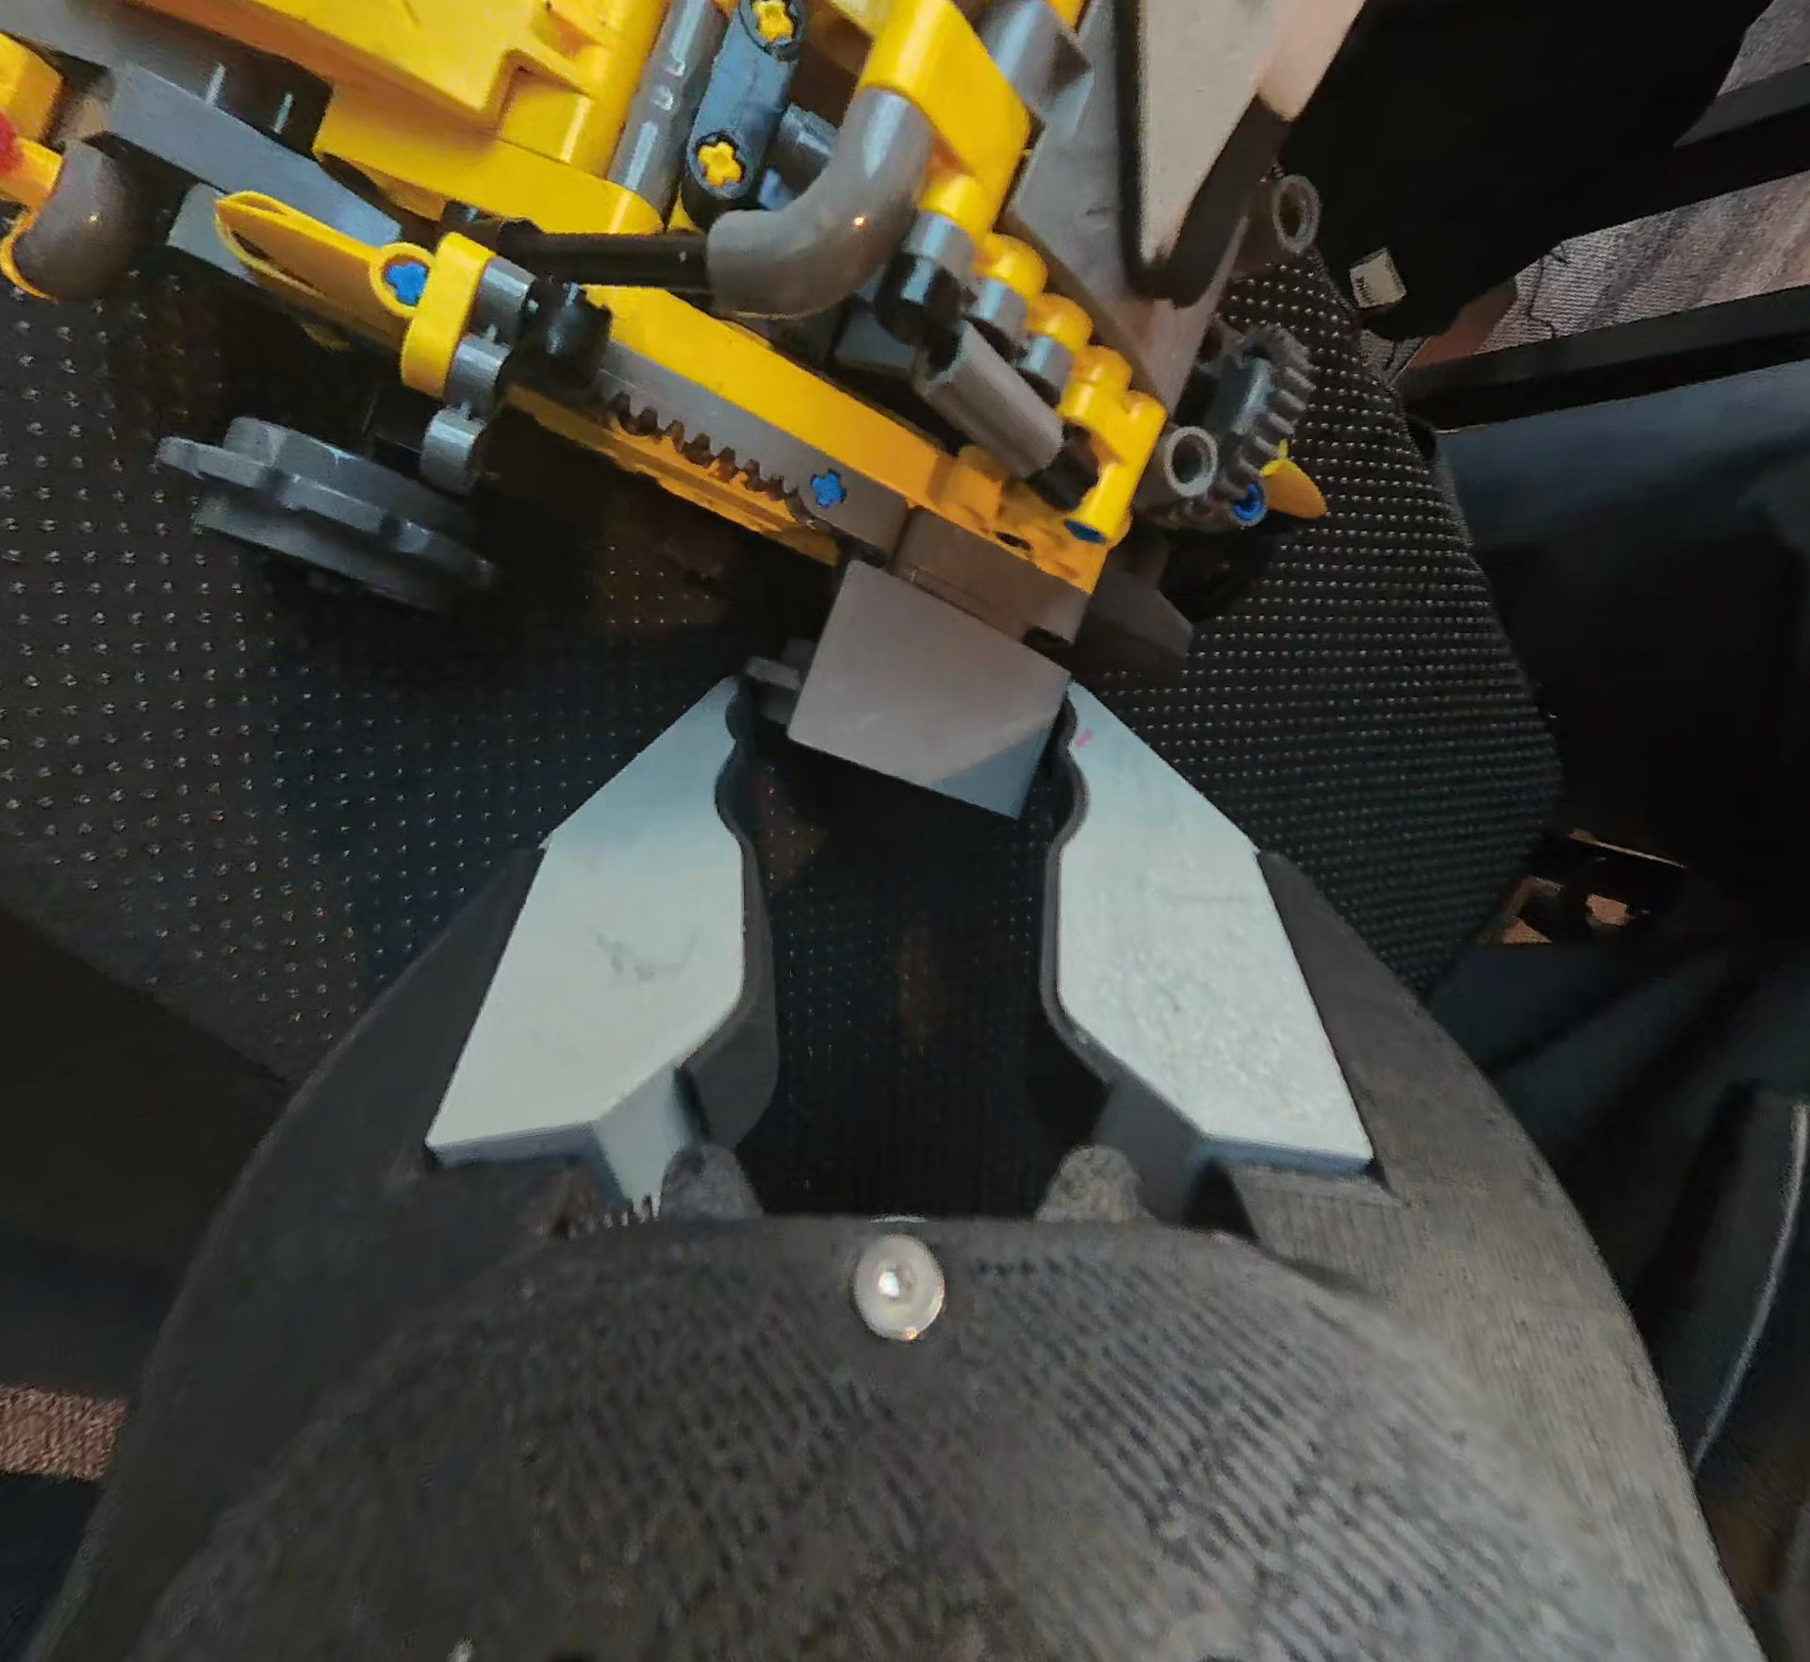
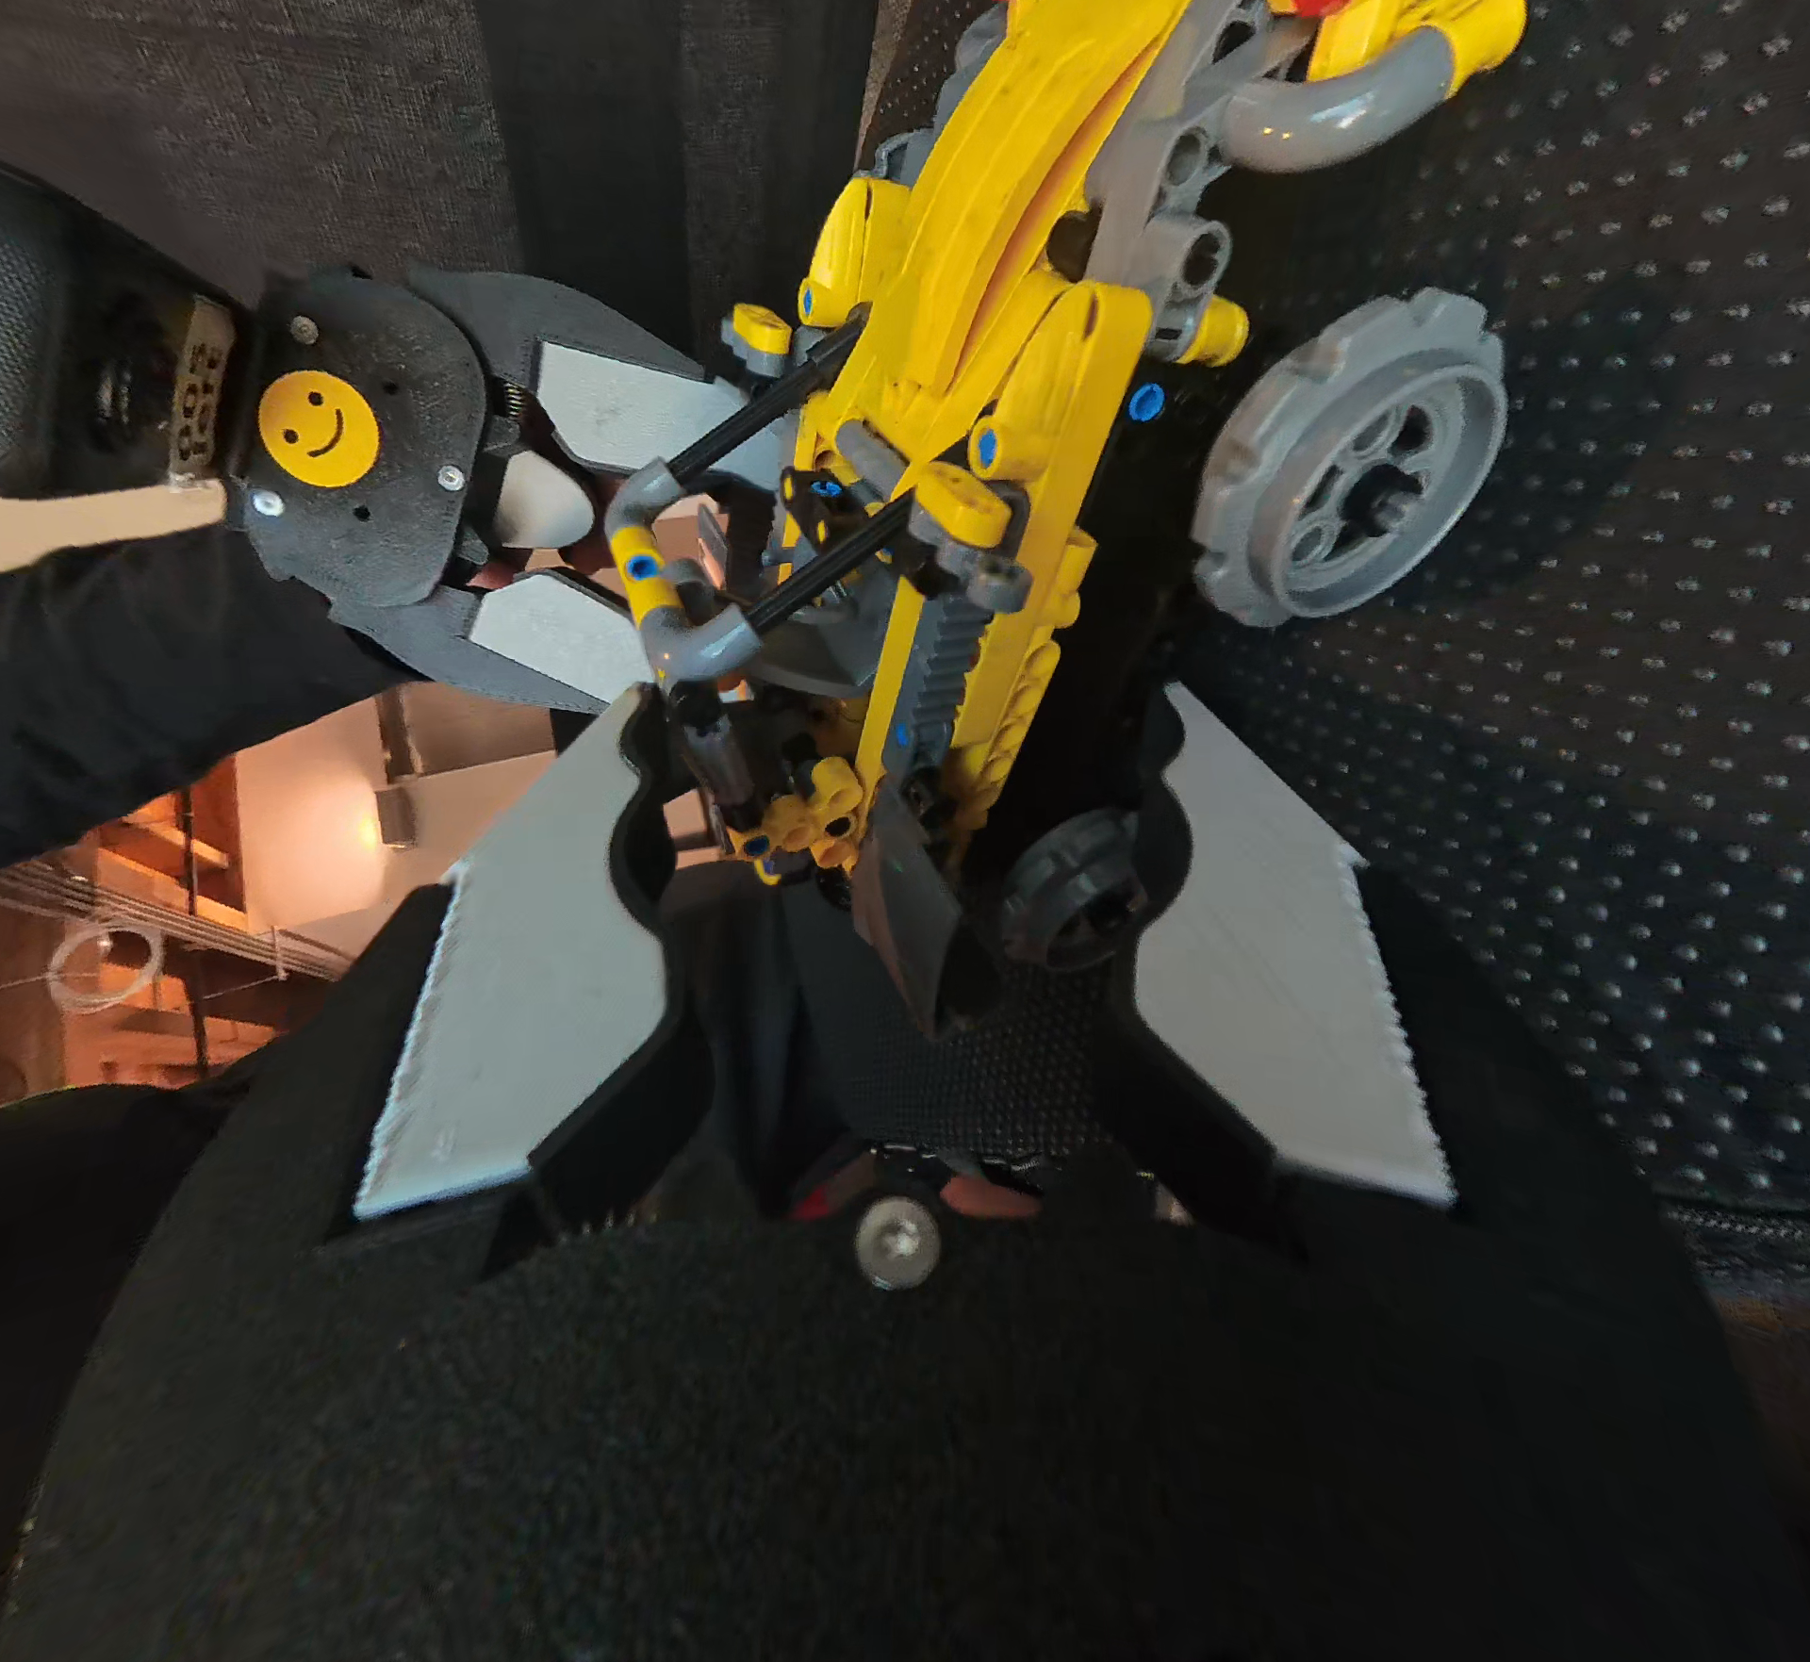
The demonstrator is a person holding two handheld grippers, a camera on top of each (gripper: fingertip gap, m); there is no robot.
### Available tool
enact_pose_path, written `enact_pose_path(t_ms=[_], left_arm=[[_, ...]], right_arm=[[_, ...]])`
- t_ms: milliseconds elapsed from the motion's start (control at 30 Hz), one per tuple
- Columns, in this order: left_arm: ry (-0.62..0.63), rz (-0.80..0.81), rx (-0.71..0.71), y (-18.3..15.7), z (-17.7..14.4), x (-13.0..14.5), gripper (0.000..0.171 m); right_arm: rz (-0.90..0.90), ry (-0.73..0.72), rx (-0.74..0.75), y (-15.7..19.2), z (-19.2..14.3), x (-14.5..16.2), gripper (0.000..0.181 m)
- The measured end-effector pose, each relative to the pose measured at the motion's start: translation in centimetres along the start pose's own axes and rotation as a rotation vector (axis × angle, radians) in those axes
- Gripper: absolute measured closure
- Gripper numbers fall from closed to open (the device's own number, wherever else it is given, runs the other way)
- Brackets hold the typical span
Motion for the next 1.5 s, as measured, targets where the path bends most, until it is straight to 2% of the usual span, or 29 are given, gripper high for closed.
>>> enact_pose_path(t_ms=[100,300,500,700,833,900,1000,1067,1133,1200,1300,1400,1500], left_arm=[[-0.014,0.027,-0.062,-0.8,-0.8,-0.4,0.118],[-0.002,0.018,-0.058,-2.0,-1.2,-0.5,0.119],[-0.02,0.032,-0.053,-4.7,-2.7,0.1,0.122],[0.0,-0.017,-0.014,-6.2,-1.6,2.7,0.121],[-0.029,-0.09,0.034,-6.2,-2.0,4.3,0.124],[-0.051,-0.115,0.033,-6.0,-2.4,4.6,0.122],[-0.116,-0.159,0.064,-5.4,-2.8,4.1,0.116],[-0.213,-0.238,0.172,-4.7,-3.2,3.4,0.116],[-0.281,-0.365,0.307,-3.3,-3.6,3.0,0.114],[-0.285,-0.444,0.281,-1.8,-3.9,3.0,0.114],[-0.27,-0.415,0.199,-1.0,-4.9,3.1,0.114],[-0.205,-0.416,0.186,-1.5,-4.8,3.5,0.112],[-0.16,-0.438,0.218,-2.6,-4.2,4.2,0.112]], right_arm=[[-0.049,-0.024,0.044,0.8,0.0,0.5,0.083],[-0.088,-0.036,0.086,2.0,-0.1,1.3,0.084],[-0.116,-0.03,0.092,4.1,-0.3,3.7,0.086],[-0.063,0.085,0.151,2.3,1.8,7.0,0.086],[0.042,-0.028,0.053,1.3,0.6,7.3,0.086],[0.055,-0.071,0.054,0.9,-0.3,7.0,0.084],[0.074,-0.103,0.029,0.7,-0.9,6.3,0.084],[0.07,-0.085,0.027,0.7,-0.9,5.8,0.085],[0.048,-0.072,0.041,0.7,-1.1,5.6,0.089],[0.004,-0.069,0.05,1.3,-1.8,5.7,0.103],[-0.042,-0.089,0.144,3.7,-2.6,5.6,0.097],[-0.018,-0.116,0.289,6.5,-1.8,5.9,0.092],[-0.016,-0.117,0.523,8.2,0.2,6.3,0.086]])
Point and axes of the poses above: each gripper's, where its closed fingertips meet, z out along the fingers, x out of its underside, y = z × x across the jaws, the point moved 10 cm from there along -z, back along the fingers, and after that the axes turned 7 degrees about z, right-handed, at the moved point
